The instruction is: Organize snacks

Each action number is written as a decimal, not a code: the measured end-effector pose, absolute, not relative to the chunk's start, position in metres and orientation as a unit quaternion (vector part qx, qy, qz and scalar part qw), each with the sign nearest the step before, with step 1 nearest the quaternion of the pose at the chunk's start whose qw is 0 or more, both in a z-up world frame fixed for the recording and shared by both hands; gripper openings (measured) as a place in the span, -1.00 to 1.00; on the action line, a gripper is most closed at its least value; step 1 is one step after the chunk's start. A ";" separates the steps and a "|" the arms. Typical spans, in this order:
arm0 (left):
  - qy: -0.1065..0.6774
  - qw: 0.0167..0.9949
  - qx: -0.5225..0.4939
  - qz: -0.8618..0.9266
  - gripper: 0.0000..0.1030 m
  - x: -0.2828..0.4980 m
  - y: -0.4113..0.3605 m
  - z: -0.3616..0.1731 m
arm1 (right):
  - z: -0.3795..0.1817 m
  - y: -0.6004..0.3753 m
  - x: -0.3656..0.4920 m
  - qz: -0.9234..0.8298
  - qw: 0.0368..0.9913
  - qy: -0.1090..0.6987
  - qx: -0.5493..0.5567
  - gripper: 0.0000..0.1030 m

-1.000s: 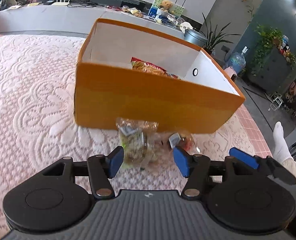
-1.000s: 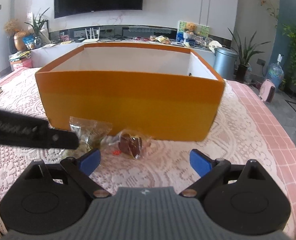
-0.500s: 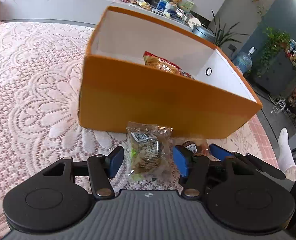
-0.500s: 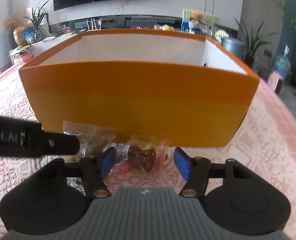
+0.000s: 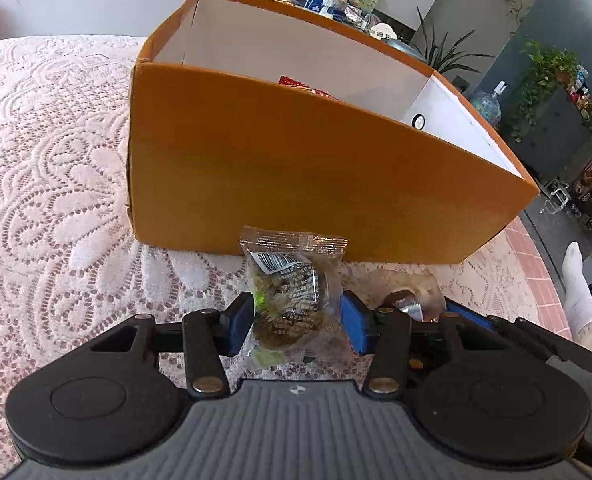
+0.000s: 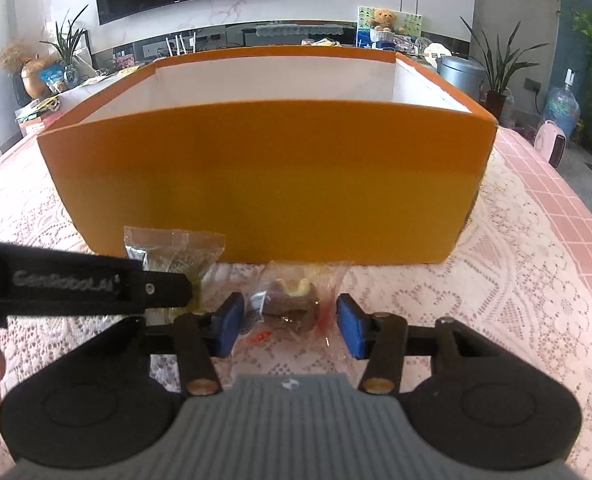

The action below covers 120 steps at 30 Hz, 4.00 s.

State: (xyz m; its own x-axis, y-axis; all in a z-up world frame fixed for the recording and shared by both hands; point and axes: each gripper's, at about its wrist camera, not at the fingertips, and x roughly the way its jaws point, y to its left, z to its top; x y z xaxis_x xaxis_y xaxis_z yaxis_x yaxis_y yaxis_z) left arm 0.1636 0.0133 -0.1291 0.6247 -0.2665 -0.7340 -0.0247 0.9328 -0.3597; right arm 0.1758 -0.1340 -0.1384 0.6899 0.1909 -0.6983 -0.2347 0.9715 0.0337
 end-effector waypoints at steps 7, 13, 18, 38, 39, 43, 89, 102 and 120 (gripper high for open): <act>0.420 0.889 -0.168 -0.073 0.02 0.161 0.009 -0.132 | -0.143 -0.136 0.171 0.118 0.921 0.369 -0.039 -0.04; 0.415 0.893 -0.157 -0.070 -0.12 0.157 0.007 -0.131 | -0.143 -0.138 0.166 0.123 0.923 0.363 -0.043 -0.06; 0.406 0.896 -0.162 -0.074 -0.14 0.150 0.009 -0.126 | -0.140 -0.142 0.162 0.119 0.923 0.364 -0.039 -0.11; 0.369 0.912 -0.153 -0.092 -0.14 0.092 0.021 -0.072 | -0.088 -0.150 0.114 0.132 0.938 0.318 -0.046 -0.17; 0.365 0.914 -0.152 -0.093 -0.14 0.090 0.022 -0.068 | -0.083 -0.150 0.112 0.133 0.939 0.313 -0.048 -0.17; 0.344 0.923 -0.144 -0.092 -0.15 0.089 0.020 -0.045 | -0.064 -0.151 0.107 0.137 0.944 0.295 -0.049 -0.17; 0.410 0.911 -0.040 -0.032 -0.15 0.249 0.020 -0.062 | -0.069 -0.135 0.320 0.093 0.905 0.372 -0.182 -0.17; 0.453 0.891 -0.039 -0.010 -0.08 0.256 0.025 -0.074 | -0.081 -0.128 0.330 0.089 0.889 0.407 -0.191 -0.09; 0.371 0.927 -0.042 -0.029 0.52 0.215 0.018 -0.010 | -0.032 -0.128 0.304 0.097 0.899 0.389 -0.176 0.62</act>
